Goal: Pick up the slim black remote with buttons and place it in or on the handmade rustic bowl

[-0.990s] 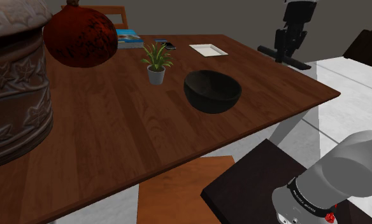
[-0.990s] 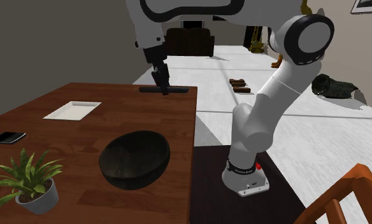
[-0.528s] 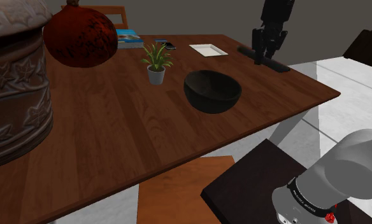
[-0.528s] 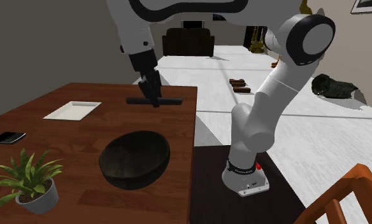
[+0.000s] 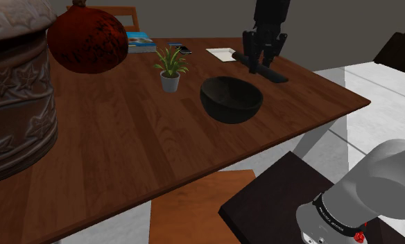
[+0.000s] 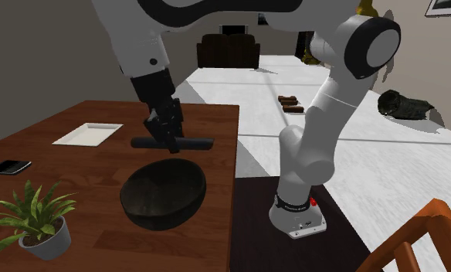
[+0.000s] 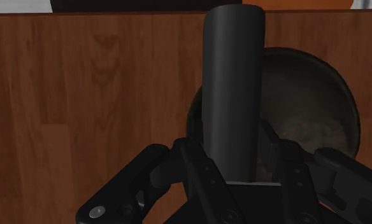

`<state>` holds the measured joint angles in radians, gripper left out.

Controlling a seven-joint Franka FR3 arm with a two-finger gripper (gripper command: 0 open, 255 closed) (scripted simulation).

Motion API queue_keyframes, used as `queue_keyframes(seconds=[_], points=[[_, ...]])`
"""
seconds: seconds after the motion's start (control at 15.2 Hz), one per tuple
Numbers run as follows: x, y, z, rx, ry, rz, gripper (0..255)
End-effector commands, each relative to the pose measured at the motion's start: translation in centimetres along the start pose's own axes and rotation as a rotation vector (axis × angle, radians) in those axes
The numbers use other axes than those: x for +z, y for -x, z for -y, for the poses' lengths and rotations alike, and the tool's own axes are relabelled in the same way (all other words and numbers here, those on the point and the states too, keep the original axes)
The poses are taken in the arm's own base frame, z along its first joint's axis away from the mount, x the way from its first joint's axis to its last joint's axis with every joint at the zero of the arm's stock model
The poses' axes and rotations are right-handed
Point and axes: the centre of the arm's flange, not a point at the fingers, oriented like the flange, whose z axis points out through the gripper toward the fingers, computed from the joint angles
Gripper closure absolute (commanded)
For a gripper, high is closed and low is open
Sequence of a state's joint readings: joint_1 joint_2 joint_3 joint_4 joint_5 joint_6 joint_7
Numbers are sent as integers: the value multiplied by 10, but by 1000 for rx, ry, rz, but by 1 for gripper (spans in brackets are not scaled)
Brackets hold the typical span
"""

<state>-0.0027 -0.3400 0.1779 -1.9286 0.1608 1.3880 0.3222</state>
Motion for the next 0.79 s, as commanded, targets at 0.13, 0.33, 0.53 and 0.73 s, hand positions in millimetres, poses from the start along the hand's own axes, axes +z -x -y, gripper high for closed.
queue_keyframes(seconds=[0.13, 0.33, 0.53, 0.73], points=[[3, -6, 50, 1, -1, 0, 255], [13, -9, 57, 1, -1, 0, 255], [29, -13, 57, 1, -1, 0, 255], [44, -16, 56, 1, -1, 0, 255]])
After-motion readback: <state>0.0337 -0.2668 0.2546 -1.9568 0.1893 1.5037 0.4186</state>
